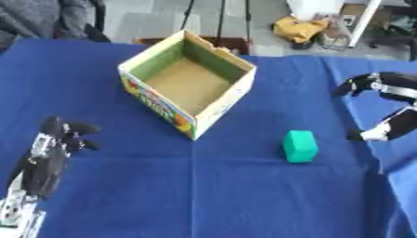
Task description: Pick up objects on the table and place them in the box.
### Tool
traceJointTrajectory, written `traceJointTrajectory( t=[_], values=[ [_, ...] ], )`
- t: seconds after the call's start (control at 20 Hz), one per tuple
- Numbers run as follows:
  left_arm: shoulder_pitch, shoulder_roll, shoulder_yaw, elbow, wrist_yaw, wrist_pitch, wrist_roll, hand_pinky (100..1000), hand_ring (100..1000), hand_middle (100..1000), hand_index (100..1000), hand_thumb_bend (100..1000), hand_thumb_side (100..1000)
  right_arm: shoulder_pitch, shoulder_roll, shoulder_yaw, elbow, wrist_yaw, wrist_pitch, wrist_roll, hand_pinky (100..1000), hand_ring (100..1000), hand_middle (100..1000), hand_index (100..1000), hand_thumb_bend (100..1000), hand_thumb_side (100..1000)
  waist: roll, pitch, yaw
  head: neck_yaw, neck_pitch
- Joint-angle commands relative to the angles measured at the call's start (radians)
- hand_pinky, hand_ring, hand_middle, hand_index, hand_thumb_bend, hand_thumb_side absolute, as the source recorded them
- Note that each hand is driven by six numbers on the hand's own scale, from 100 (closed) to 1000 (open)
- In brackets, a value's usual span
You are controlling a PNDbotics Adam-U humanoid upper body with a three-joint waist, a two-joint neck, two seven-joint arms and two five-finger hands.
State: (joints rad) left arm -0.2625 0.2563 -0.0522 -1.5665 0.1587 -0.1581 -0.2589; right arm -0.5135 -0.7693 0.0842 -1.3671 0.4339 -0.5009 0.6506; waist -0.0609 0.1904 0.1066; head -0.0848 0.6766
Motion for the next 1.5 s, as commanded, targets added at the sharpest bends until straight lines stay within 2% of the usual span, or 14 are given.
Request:
traceJointTrajectory(
  t=[0.05, 0.65, 1.5],
  values=[
    [-0.006, 0.019, -0.003, -0.010, 0.003, -0.002, -0.003, 609, 799, 607, 649, 409, 1000, -0.025, -0.011, 0.002, 0.012, 0.025, -0.034, 0.030, 784, 842, 804, 885, 481, 466, 0.003, -0.017, 0.002, -0.005, 0.003],
    [-0.007, 0.017, -0.004, -0.010, 0.004, -0.002, -0.004, 609, 798, 606, 649, 409, 1000, -0.051, 0.046, 0.038, 0.059, 0.054, -0.050, 0.070, 786, 841, 801, 885, 437, 503, 0.005, -0.017, 0.008, -0.009, 0.002],
    [-0.007, 0.015, -0.004, -0.009, 0.004, -0.001, -0.004, 609, 797, 605, 648, 410, 1000, -0.058, 0.084, 0.069, 0.092, 0.077, -0.070, 0.112, 789, 840, 799, 883, 382, 535, 0.005, -0.016, 0.009, -0.012, 0.002]
  ],
)
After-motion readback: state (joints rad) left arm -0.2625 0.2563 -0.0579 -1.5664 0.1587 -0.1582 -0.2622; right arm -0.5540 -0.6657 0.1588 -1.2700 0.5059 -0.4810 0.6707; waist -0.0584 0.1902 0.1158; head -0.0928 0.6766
